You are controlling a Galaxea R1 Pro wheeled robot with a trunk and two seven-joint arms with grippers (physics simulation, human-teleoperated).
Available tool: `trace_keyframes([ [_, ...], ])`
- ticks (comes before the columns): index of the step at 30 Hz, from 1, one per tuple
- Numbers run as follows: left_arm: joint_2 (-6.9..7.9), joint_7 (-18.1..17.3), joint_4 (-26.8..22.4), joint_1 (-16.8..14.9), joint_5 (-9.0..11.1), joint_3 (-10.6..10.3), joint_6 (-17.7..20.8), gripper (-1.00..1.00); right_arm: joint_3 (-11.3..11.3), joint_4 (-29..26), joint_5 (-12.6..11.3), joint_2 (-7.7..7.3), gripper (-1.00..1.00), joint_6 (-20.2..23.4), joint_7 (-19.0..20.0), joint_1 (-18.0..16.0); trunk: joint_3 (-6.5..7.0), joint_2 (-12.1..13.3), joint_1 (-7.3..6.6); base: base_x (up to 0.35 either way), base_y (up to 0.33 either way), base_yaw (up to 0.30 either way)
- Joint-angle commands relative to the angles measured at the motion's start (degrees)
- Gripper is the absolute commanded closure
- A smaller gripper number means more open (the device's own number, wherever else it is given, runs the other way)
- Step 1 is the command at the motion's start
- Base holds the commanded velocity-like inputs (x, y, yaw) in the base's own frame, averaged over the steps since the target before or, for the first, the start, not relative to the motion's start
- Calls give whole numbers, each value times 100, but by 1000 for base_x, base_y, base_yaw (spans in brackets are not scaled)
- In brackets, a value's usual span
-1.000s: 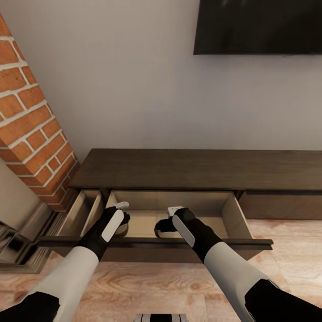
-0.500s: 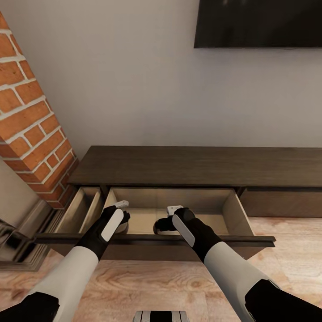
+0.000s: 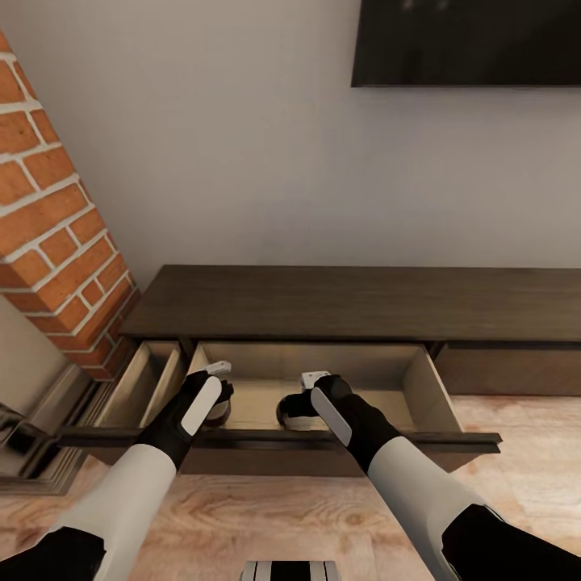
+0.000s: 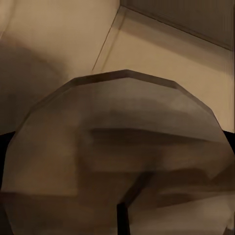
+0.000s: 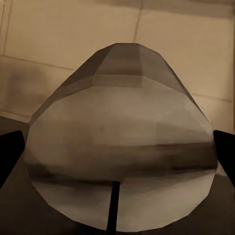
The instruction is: Place each of the two pumpkins and all three candles from the living room inside a cabinet in the living room (use any cabinet), then make sure every cabinet is closed, and position the cauldron so it is next to a table in the living room.
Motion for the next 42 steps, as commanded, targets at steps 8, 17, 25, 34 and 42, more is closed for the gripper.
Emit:
trace_keyframes([
  [8, -18, -1, 7, 0, -2, -607, -1, 100, 4, -4, -3, 0, 100, -1, 0, 0, 0, 0, 0, 246, 0, 0],
  [17, -32, 18, 2, 0, 33, -904, 45, 100, 5, -14, -3, 0, 100, -1, 0, 0, 0, 0, 0, 44, 0, 0],
  [25, -12, 34, 96, 8, 451, -891, 86, 100, 1, -17, -3, -8, 100, 30, 18, 0, 0, 0, 0, 0, 0, 0],
  [34, 19, 0, 482, 9, 724, -787, 8, 100, -3, -73, 0, -35, 100, 69, 212, -4, -54, -120, 66, 0, 0, 0],
  [42, 64, -49, 712, 13, 982, -781, -19, 100, -12, -110, -3, -42, 100, 87, 232, -3, -54, -120, 66, 0, 0, 0],
])
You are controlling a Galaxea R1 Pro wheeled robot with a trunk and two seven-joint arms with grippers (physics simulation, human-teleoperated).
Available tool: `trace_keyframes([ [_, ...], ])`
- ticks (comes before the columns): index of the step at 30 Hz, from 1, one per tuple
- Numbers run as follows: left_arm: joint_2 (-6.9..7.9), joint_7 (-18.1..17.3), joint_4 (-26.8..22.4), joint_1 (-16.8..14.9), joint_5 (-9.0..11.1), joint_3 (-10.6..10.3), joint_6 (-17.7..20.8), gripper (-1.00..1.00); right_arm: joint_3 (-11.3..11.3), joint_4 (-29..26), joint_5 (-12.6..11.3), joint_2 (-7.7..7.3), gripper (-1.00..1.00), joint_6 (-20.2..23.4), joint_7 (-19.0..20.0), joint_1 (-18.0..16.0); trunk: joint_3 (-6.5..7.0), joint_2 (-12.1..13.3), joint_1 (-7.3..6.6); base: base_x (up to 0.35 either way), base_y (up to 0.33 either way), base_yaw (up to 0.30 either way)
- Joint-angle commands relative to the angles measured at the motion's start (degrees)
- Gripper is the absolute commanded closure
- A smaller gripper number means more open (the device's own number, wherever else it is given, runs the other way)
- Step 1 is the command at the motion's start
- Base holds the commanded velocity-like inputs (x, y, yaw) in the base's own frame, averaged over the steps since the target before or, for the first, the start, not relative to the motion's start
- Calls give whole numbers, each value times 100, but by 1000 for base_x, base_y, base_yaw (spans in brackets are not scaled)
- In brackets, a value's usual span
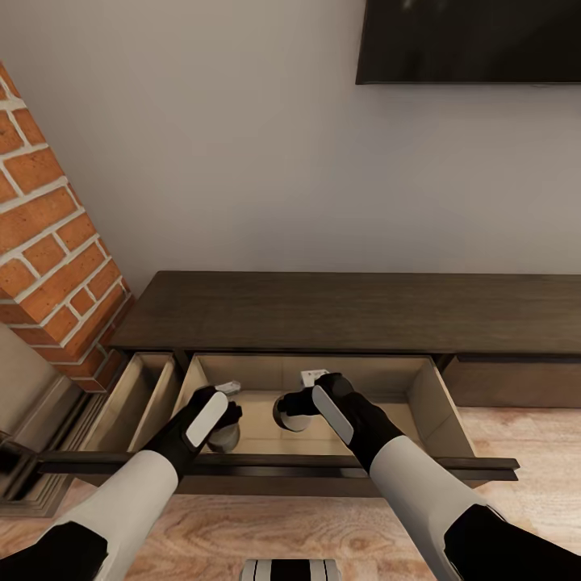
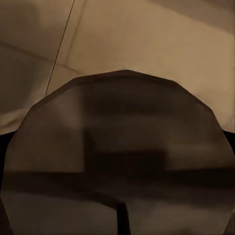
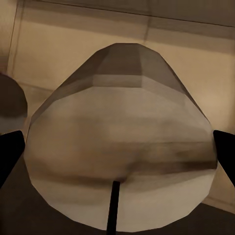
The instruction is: Place each of the two pumpkins and all three candles from the living room inside a cabinet in the living room (use any cabinet), then make sure every cabinet is closed, and position the cauldron so it is next to a table in the living room.
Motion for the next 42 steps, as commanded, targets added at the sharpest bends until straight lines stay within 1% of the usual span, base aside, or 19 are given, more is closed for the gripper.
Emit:
trace_keyframes([
  [1, 7, -99, 53, 2, -1, 0, -8, 100, 0, -2, -3, 0, 100, 0, 1, 1, 0, 0, 0, 0, 0, 0],
  [4, 14, -506, 194, 4, -24, 0, -18, 100, 0, -3, -3, 6, 100, 0, 4, 1, 0, 0, 0, 0, 0, 0],
  [6, 15, -667, 236, 3, -42, -2, -94, 100, 1, -4, -3, 8, 100, 0, 5, 1, 0, 0, 0, 0, 0, 0],
  [8, 18, -725, 254, 4, -58, -7, -196, 100, 1, -2, -3, 9, 100, 0, 6, 2, 0, 0, 0, 0, 0, 0],
  [12, 16, -758, 445, 4, -69, -13, -289, 100, 1, -4, -4, 9, 100, 0, 6, 3, 0, 0, 0, 0, 0, 0],
  [19, 14, -762, 486, 2, -70, -18, -301, 100, 1, -4, -17, 9, 100, 0, 6, 3, -127, -271, 149, 0, 0, 0],
  [20, 15, -761, 483, 3, -70, -18, -302, 100, 4, -4, -23, 9, 100, 0, 6, 3, -149, -272, 151, 0, 0, 0],
  [27, 15, -755, 445, -4, -70, -27, -297, 100, 2, -21, -38, 9, 100, 0, 6, 3, -149, -272, 151, 5, 0, 0],
  [32, 15, -755, 469, -5, -76, -35, -293, 100, 1, -22, -38, 15, 100, 0, 6, 3, -149, -272, 151, 184, 0, 0],
  [42, 16, -755, 480, -5, -78, -38, -295, 100, 4, -22, -41, 18, 100, 0, 6, 3, -149, -272, 151, 11, 0, 0],
])
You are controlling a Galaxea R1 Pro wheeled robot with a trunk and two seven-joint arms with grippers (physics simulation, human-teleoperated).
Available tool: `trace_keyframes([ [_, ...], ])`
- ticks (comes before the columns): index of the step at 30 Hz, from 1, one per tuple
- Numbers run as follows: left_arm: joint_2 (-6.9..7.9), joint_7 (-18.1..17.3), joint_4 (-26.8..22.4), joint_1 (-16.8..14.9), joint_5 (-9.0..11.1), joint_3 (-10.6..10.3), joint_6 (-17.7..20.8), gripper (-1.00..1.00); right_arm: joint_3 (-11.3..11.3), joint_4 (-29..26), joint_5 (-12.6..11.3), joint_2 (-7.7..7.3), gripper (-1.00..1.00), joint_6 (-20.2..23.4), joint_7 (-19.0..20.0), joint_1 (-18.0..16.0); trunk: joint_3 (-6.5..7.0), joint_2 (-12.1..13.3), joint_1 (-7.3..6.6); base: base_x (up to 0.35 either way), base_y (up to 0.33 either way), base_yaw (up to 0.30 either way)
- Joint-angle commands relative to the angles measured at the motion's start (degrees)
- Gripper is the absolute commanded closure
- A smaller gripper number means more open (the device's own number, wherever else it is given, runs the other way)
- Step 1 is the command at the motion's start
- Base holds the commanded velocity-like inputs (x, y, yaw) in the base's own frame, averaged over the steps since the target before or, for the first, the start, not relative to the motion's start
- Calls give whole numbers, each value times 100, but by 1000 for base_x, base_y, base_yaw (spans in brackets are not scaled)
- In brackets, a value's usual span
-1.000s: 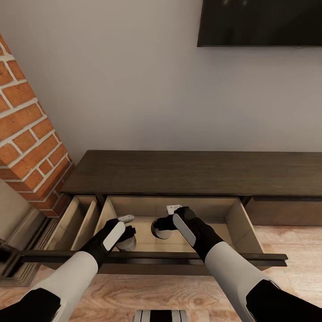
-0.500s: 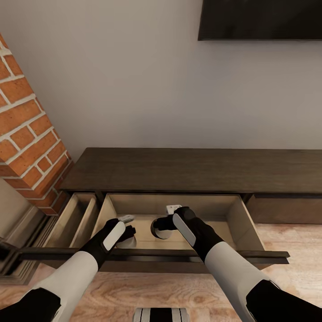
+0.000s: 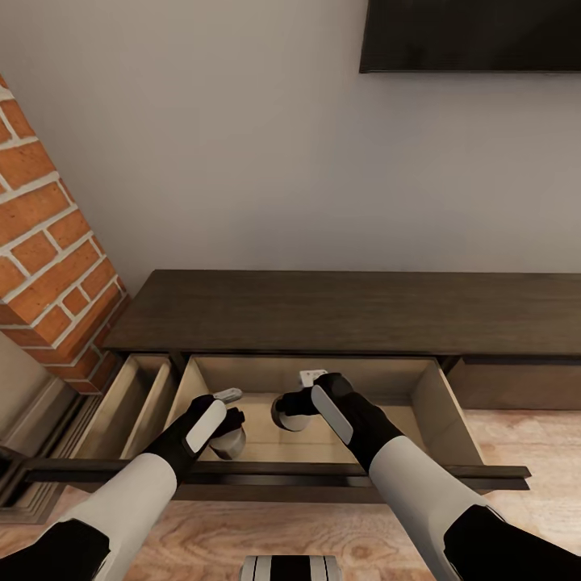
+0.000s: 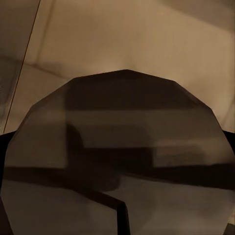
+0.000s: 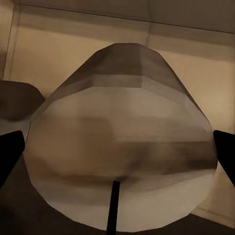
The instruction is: Place each of the two pumpkins and all three candles from the living room inside a cabinet in the living room (use any cabinet), then make sure every cabinet is closed, and position the cauldron so it is next to a table in the living room.
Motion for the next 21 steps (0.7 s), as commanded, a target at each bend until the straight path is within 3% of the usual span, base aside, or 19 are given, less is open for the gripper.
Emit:
trace_keyframes([
  [1, 0, -2, 2, 0, -1, 2, -3, 100, -2, 0, -6, 0, 100, -1, 0, 0, 0, 0, 0, 0, 0, 0],
  [4, -1, -2, 0, 0, -1, 3, -4, 100, -2, 0, -64, 3, 100, 36, 0, 0, 0, 0, 0, 0, 0, 0],
  [9, -1, -2, 0, 0, -1, 3, -7, 100, 10, 15, -587, 20, 100, 581, -39, 0, 0, 0, 0, 0, 0, 0],
  [18, -1, -2, 17, 0, -4, -2, -174, 100, 11, 81, -659, 18, 100, 641, -69, 0, -199, -12, 23, 0, 0, 0],
  [21, -1, -2, 14, 0, -4, 1, -180, 100, 12, 79, -659, 18, 100, 641, -68, 0, -199, -12, 23, 0, 0, 0],
])
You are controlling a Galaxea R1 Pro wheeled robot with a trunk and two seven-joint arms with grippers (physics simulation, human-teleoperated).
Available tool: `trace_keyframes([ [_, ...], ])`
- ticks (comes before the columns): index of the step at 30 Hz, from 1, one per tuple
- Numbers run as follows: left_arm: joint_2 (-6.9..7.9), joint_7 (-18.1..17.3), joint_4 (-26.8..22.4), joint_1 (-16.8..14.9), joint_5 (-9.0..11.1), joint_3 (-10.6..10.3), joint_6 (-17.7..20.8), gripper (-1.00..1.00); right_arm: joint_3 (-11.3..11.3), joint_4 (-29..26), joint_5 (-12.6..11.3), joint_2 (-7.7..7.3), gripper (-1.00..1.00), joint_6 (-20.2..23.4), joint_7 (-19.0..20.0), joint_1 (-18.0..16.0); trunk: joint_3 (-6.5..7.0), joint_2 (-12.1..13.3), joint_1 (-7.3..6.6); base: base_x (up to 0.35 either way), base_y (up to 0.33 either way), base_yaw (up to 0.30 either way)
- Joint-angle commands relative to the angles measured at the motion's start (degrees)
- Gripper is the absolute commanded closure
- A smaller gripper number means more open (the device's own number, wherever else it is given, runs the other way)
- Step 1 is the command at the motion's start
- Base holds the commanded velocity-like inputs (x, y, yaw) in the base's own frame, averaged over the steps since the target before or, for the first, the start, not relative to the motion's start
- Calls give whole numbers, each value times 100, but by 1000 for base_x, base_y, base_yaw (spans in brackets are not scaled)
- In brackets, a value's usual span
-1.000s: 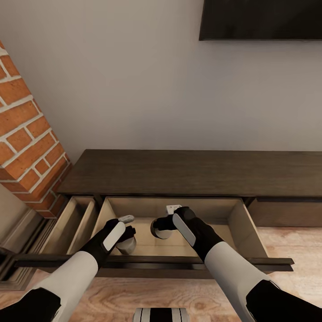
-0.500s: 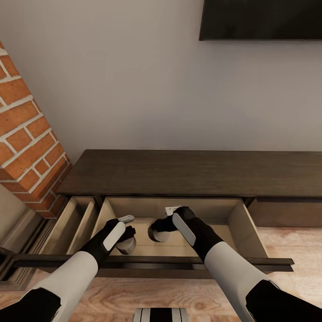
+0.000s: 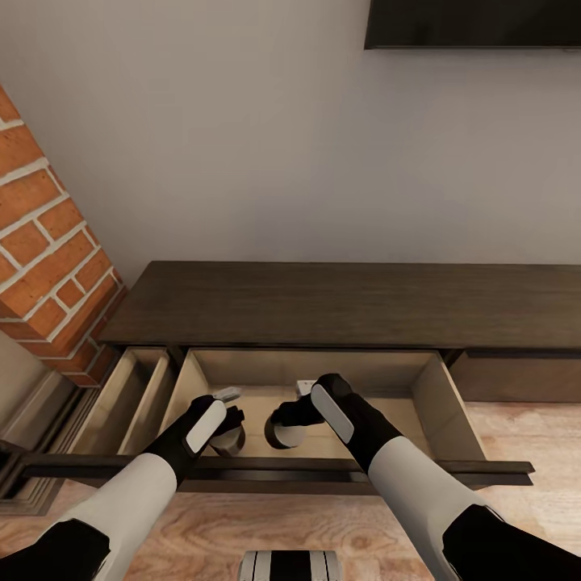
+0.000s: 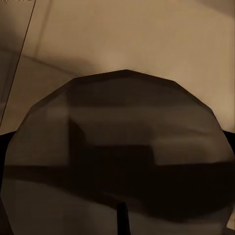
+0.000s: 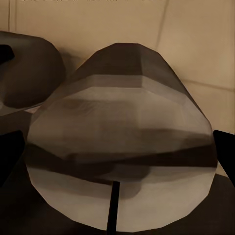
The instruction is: Place each of the two pumpkins and all three candles from the living room inside a cabinet in the living room (use any cabinet), then make sure every cabinet is closed, and position the cauldron so it is next to a table in the living room.
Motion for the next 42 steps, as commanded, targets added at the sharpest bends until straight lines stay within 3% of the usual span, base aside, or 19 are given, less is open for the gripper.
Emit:
trace_keyframes([
  [1, 0, -2, -3, 0, -1, 0, -1, 100, -1, 0, -4, 0, 100, -1, 3, 0, 0, 0, 0, 0, 0, 0],
  [27, 2, -2, 8, 9, -5, -13, -229, 100, -7, -9, -4, 0, 100, -10, 7, 0, 0, 0, 0, 28, 0, 0],
  [30, 0, -2, 10, 6, -4, -15, -230, 100, -8, -9, -4, 0, 100, -10, 7, 0, -66, -4, 8, 0, 0, 0],
  [35, 7, -2, 12, 9, -7, -14, -239, 100, -9, -16, -4, 0, 100, -10, 7, 0, -66, -4, 8, 0, 0, 0],
  [42, 107, -4, 26, 11, -3, -15, -356, 100, -8, -19, -4, 0, 100, -10, 9, 0, -66, -4, 8, 0, 0, 0],
])
